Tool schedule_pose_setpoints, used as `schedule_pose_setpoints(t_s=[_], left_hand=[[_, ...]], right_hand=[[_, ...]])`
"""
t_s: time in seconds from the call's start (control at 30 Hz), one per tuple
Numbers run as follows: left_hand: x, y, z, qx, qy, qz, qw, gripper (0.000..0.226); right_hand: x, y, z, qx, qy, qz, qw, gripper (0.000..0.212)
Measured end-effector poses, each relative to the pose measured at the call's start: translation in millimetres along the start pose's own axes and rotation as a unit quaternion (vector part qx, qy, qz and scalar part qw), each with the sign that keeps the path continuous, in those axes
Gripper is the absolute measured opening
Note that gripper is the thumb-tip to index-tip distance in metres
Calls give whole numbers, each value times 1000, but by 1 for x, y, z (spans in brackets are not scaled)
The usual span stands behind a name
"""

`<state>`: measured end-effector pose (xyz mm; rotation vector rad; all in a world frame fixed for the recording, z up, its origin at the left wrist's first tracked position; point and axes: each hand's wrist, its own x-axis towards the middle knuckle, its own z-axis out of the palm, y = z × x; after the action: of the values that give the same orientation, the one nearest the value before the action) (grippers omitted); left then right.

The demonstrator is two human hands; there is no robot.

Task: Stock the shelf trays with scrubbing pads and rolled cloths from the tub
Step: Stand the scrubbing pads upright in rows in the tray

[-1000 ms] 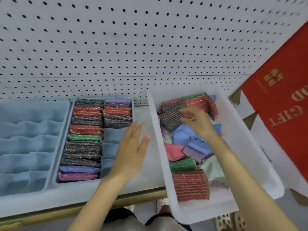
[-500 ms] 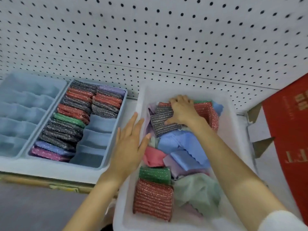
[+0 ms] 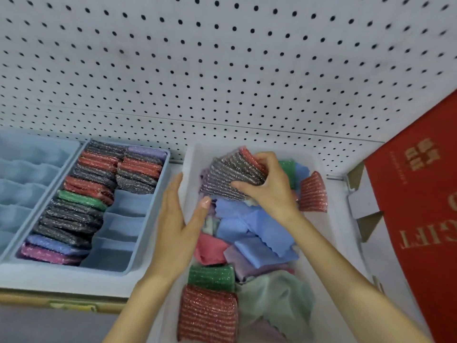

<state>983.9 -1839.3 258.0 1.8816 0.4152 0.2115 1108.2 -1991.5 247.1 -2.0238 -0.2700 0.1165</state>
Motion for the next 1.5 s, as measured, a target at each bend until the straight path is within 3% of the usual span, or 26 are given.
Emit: schedule_pose_setpoints(t_s=[0.1,0.2,0.3,0.4,0.47,0.53,0.6,0.67,0.77,0.83,0.93,1.0,1.07,1.17,1.33,1.5], left_hand=[[8,20,15,-180,-57,-48,981,64],[12,24,21,-269,-58,-104,956,47],[10,18,14,-293,-10,-152,944,39],[6,11,1,-278,40,-175,944,35],[3,8,-7,-276,61,-190,940,35],[0,7,-11,-272,75,-206,937,38],[-3,9,-13,-269,85,-207,937,41],[-5,10,-13,-264,88,-207,938,43],[-8,12,-12,-271,94,-209,935,45],[-11,12,-13,-275,100,-210,933,40],[-19,11,-16,-276,96,-203,934,33],[-23,10,-18,-276,94,-199,936,34],[-28,10,-20,-275,93,-194,937,36],[-36,8,-21,-279,89,-186,938,35],[-47,5,-19,-270,79,-179,943,33],[-54,4,-22,-260,69,-191,944,20]], right_hand=[[-17,-19,-2,204,-24,51,977,33],[-40,-26,3,245,-101,67,962,15],[-36,-11,-8,136,-97,40,985,20],[-12,18,-39,-40,-117,18,992,20],[-6,37,-53,-252,-173,-28,952,36],[-6,49,-60,-369,-158,-73,913,44],[-3,56,-63,-330,-120,-61,934,49],[12,65,-62,-290,-139,7,947,57],[34,76,-57,-362,-222,99,900,74],[45,76,-54,-394,-241,126,878,73],[51,66,-59,-406,-238,103,876,33],[47,64,-66,-351,-248,100,897,21],[40,64,-69,-308,-284,110,901,36],[30,71,-63,-330,-324,118,879,63],[12,69,-48,-245,-342,135,897,31],[-8,60,-53,-231,-256,126,930,53]])
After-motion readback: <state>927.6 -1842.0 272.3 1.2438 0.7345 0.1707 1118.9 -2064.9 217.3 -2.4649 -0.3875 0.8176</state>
